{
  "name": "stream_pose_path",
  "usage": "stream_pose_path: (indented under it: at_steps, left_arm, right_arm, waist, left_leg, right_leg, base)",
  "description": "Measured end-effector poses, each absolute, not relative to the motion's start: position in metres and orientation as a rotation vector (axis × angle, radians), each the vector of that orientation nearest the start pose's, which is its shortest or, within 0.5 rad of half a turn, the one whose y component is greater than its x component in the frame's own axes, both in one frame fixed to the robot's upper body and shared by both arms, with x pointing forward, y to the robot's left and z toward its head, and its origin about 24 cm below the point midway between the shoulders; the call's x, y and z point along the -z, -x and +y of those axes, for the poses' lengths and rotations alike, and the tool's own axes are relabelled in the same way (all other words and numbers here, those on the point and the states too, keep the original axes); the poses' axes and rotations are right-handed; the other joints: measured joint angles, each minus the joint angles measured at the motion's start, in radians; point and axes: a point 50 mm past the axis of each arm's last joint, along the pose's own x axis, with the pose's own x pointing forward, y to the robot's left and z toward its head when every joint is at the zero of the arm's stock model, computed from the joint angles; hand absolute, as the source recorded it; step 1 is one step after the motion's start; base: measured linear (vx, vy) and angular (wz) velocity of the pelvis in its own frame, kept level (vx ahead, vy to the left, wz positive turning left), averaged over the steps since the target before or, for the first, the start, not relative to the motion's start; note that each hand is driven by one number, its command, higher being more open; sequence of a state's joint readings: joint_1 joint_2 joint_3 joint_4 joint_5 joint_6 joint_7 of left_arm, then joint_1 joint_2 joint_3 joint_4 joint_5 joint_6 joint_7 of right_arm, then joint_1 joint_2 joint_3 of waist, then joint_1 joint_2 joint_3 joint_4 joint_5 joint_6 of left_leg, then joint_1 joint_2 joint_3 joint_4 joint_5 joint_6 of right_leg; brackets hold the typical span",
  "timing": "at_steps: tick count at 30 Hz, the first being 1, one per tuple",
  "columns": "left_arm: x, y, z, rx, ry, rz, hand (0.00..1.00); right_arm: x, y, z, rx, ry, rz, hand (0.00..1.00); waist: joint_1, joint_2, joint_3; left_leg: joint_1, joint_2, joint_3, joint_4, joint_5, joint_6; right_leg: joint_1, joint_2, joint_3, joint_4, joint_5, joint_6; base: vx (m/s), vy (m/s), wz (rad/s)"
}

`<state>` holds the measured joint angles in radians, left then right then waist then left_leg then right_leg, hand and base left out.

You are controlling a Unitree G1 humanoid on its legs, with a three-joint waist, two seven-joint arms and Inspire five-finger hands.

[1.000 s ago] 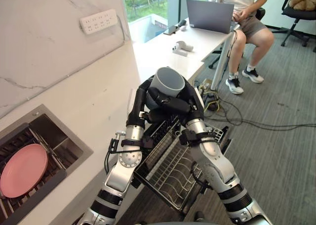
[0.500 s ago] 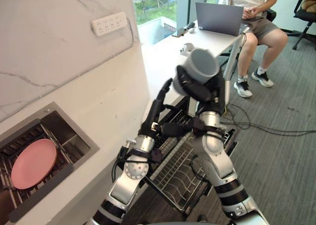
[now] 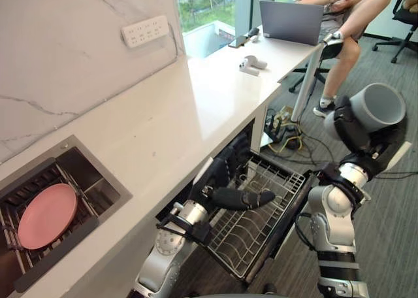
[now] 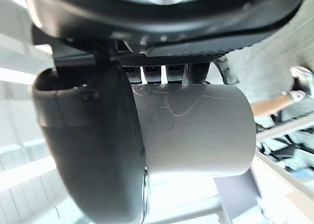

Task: Walk over to the sink, pick up the cup, carry it to the dishwasher, place the cup inside the dishwasher, then close the dishwasher door

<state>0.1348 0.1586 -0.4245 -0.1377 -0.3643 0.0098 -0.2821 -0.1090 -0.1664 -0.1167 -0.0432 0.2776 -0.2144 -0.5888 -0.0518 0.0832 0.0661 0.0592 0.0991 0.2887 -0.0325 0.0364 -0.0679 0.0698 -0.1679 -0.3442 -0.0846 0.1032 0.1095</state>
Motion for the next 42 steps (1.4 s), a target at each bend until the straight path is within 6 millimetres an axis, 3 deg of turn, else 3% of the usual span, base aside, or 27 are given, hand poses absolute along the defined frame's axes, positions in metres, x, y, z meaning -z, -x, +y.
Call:
stream_pose_path:
  at_steps: [2, 6, 11, 14, 17, 21, 23, 26, 33, 40, 41, 42]
  left_arm:
    - [-0.005, -0.188, 0.073, 0.742, 0.310, 0.277, 1.00]
    - [0.032, -0.161, 0.092, 0.800, 0.368, 0.570, 1.00]
    - [0.069, -0.130, 0.117, 0.812, 0.387, 0.833, 1.00]
    - [0.101, -0.107, 0.135, 0.787, 0.261, 1.038, 1.00]
    - [0.113, -0.116, 0.152, 0.754, 0.176, 1.109, 1.00]
    - [0.116, -0.126, 0.148, 0.818, 0.068, 1.136, 1.00]
    - [0.117, -0.130, 0.145, 0.832, 0.021, 1.139, 1.00]
    - [0.120, -0.133, 0.144, 0.814, -0.047, 1.141, 1.00]
    - [0.133, -0.136, 0.140, 0.640, -0.117, 1.151, 1.00]
    - [0.143, -0.136, 0.149, 0.278, -0.235, 1.116, 1.00]
    - [0.144, -0.135, 0.153, 0.231, -0.237, 1.115, 1.00]
    - [0.145, -0.135, 0.157, 0.177, -0.240, 1.114, 1.00]
  right_arm:
    - [-0.077, -0.259, -0.226, 0.541, -0.147, -0.217, 0.00]
    - [-0.042, -0.258, -0.226, 0.458, -0.088, -0.045, 0.00]
    - [-0.030, -0.257, -0.232, 0.407, -0.049, 0.013, 0.00]
    - [-0.023, -0.259, -0.228, 0.294, -0.018, 0.075, 0.00]
    - [0.004, -0.259, -0.223, 0.166, 0.035, 0.251, 0.00]
    - [0.049, -0.250, -0.211, 0.022, 0.118, 0.507, 0.00]
    - [0.061, -0.248, -0.213, 0.012, 0.159, 0.587, 0.00]
    - [0.073, -0.247, -0.223, 0.052, 0.189, 0.687, 0.00]
    - [0.071, -0.253, -0.234, 0.063, 0.251, 0.734, 0.00]
    - [0.091, -0.241, -0.209, -0.064, 0.192, 0.824, 0.00]
    - [0.095, -0.237, -0.207, -0.067, 0.184, 0.846, 1.00]
    - [0.101, -0.232, -0.206, -0.070, 0.176, 0.878, 1.00]
  waist:
    - [-0.001, 0.000, 0.000]
    - [0.007, 0.001, 0.001]
    - [0.012, 0.003, 0.002]
    - [0.007, 0.013, 0.006]
    - [0.009, 0.019, 0.010]
    - [0.014, 0.035, 0.020]
    - [0.014, 0.046, 0.026]
    - [0.015, 0.057, 0.033]
    - [0.037, 0.063, 0.046]
    - [0.086, 0.041, 0.070]
    - [0.097, 0.038, 0.072]
    - [0.109, 0.036, 0.074]
  left_leg:
    - [-0.012, -0.001, -0.016, 0.000, 0.004, 0.000]
    - [-0.033, -0.009, -0.054, -0.008, 0.021, 0.004]
    - [-0.033, -0.023, -0.081, -0.037, 0.039, 0.015]
    - [-0.024, -0.030, -0.088, -0.047, 0.048, 0.017]
    - [-0.025, -0.032, -0.104, -0.054, 0.053, 0.012]
    - [-0.026, -0.032, -0.118, -0.054, 0.055, 0.010]
    - [-0.032, -0.033, -0.129, -0.054, 0.059, 0.009]
    - [-0.040, -0.032, -0.145, -0.053, 0.070, 0.008]
    - [-0.040, -0.034, -0.177, -0.048, 0.078, 0.004]
    - [-0.070, -0.010, -0.254, -0.041, 0.082, -0.021]
    - [-0.075, -0.006, -0.259, -0.041, 0.086, -0.025]
    - [-0.079, -0.001, -0.263, -0.041, 0.090, -0.028]
  right_leg:
    - [-0.001, -0.001, -0.015, 0.000, 0.000, 0.000]
    - [-0.001, -0.008, -0.056, 0.000, -0.001, 0.002]
    - [0.006, -0.021, -0.079, 0.000, 0.000, 0.004]
    - [0.016, -0.024, -0.097, 0.000, -0.001, 0.007]
    - [0.024, -0.024, -0.118, 0.000, -0.003, 0.010]
    - [0.036, -0.025, -0.139, 0.000, -0.008, 0.015]
    - [0.038, -0.025, -0.151, 0.000, -0.007, 0.013]
    - [0.042, -0.024, -0.171, 0.000, -0.009, 0.014]
    - [0.069, -0.024, -0.210, 0.000, -0.020, 0.019]
    - [0.087, -0.004, -0.296, 0.041, -0.068, 0.006]
    - [0.087, -0.002, -0.308, 0.051, -0.077, 0.005]
    - [0.091, -0.001, -0.326, 0.064, -0.089, 0.005]
  base:
    - [-0.02, -0.008, 0.18]
    - [-0.03, -0.006, 0.31]
    - [-0.03, 0.021, 0.19]
    - [-0.04, 0.018, 0.13]
    - [-0.04, 0.011, 0.17]
    - [-0.02, 0.003, 0.15]
    - [0.00, 0.003, 0.16]
    - [0.02, -0.004, 0.21]
    - [0.01, -0.005, 0.16]
    - [-0.03, -0.032, 0.37]
    - [-0.01, -0.054, 0.42]
    - [0.00, -0.051, 0.41]
